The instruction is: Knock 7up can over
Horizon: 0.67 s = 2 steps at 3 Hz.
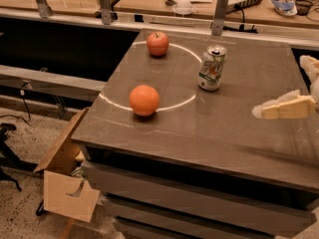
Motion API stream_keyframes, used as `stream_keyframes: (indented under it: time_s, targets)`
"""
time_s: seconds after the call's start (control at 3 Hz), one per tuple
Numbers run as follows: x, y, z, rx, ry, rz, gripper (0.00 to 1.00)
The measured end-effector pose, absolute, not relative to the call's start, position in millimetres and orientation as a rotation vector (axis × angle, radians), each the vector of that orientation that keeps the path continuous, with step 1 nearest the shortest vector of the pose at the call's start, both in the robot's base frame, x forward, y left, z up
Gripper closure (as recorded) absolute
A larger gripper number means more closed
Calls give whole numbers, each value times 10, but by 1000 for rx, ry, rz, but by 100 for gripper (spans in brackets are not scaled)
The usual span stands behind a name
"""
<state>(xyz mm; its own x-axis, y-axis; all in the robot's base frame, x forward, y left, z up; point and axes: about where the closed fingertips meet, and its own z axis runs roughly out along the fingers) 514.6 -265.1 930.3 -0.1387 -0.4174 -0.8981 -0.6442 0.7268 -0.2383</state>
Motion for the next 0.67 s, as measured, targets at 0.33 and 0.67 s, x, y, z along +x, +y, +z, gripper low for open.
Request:
stream_keyframes:
  time_s: [0.33,0.67]
  targets:
    - [5217,-2557,9353,-857,1717,229,0]
    - [5211,-2562,9348,-855,1722,231,0]
